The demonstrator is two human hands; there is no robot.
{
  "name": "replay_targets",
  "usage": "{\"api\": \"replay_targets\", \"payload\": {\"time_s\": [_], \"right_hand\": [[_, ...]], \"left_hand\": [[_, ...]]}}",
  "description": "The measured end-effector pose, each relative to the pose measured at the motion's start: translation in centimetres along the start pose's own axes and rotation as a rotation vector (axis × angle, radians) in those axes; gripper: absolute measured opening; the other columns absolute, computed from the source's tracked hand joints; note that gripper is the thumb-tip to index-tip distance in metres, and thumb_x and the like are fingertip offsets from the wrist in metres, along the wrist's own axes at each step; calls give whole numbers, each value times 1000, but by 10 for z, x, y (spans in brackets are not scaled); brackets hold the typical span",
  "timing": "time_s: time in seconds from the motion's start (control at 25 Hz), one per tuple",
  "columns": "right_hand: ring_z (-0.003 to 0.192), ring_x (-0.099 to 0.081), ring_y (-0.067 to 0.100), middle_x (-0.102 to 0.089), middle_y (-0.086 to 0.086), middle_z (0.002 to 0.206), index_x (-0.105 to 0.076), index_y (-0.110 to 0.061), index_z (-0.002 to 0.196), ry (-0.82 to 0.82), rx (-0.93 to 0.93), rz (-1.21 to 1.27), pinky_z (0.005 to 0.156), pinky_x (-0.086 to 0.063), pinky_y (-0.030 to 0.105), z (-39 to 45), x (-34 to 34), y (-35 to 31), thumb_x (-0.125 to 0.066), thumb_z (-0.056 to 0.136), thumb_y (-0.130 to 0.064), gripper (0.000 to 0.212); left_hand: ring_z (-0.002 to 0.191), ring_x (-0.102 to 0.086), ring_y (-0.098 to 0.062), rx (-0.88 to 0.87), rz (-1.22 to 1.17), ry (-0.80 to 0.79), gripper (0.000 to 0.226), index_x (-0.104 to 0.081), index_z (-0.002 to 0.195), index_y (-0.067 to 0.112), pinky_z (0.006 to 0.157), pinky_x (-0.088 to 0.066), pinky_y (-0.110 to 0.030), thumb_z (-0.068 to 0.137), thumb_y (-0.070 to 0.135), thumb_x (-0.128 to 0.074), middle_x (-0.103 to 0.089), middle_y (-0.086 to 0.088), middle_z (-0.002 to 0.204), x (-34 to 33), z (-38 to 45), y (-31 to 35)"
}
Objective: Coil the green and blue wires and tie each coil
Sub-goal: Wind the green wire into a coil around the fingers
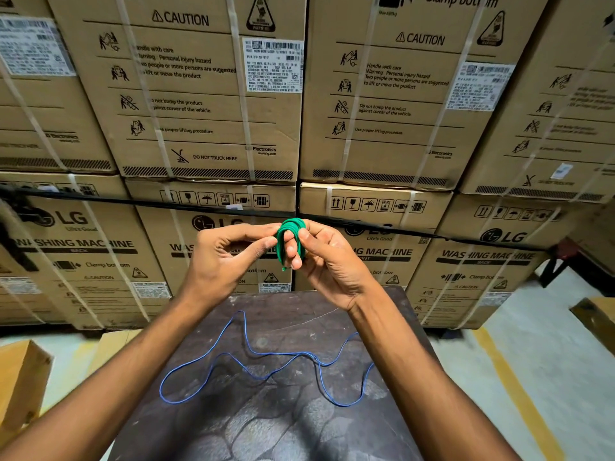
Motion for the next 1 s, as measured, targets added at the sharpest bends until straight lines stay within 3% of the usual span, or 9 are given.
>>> {"api": "replay_targets", "payload": {"time_s": [0.16, 0.32, 0.44, 0.6, 0.8, 1.0], "right_hand": [[62, -59, 9, -66, 6, 80, -69, -5, 103, 20, 11, 50, 69, -52, 20, 4, -1, 8, -45, 105, -6, 25], [65, -60, 8, -65, 5, 81, -74, -4, 104, 62, -4, 109, 68, -53, 19, 6, 2, 11, -45, 105, -5, 29], [70, -62, 8, -65, 5, 83, -61, 7, 118, 70, -28, 113, 69, -54, 20, 10, 3, 14, -51, 102, -9, 25], [75, -62, 8, -66, 5, 87, -39, 21, 139, 73, -19, 179, 72, -56, 20, 16, -1, 14, -52, 100, -11, 52], [80, -70, 13, -73, 12, 95, -65, 5, 114, 211, 3, 249, 72, -60, 22, 22, -3, 20, -56, 98, -8, 22], [76, -69, 11, -68, 17, 97, -67, 5, 105, 356, -5, 278, 65, -58, 18, 25, -11, 24, -63, 95, -10, 19]], "left_hand": [[93, -75, -7, 81, -144, 146, 25, -78, 99, 18, 86, -57, -21, 81, 3, -74, -80, 10, 98, -8, -7, -11], [94, -73, -3, 136, -200, 206, 22, -73, 103, 10, 86, -55, -19, 83, 0, -70, -79, 13, 98, -16, -14, -22], [89, -74, -4, 142, -225, 258, 28, -78, 94, 15, 83, -56, -18, 84, -10, -69, -80, 11, 93, -14, -13, -23], [86, -74, -4, 104, -208, 293, 28, -73, 101, 8, 81, -56, -18, 84, -14, -69, -80, 11, 90, -11, -9, -20], [84, -74, -7, 162, -239, 372, 22, -75, 99, 4, 79, -57, -20, 84, -12, -72, -80, 5, 89, 0, -3, -28], [81, -74, -6, 189, -220, 370, 21, -76, 92, 7, 79, -57, -19, 82, -11, -74, -80, 6, 87, 2, -1, -30]]}}
Point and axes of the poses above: each hand's wrist, its own z-axis towards the middle knuckle, its own x-axis out of the back of the hand, y = z × x, the point moved 7 cm from there along z, towards the middle knuckle
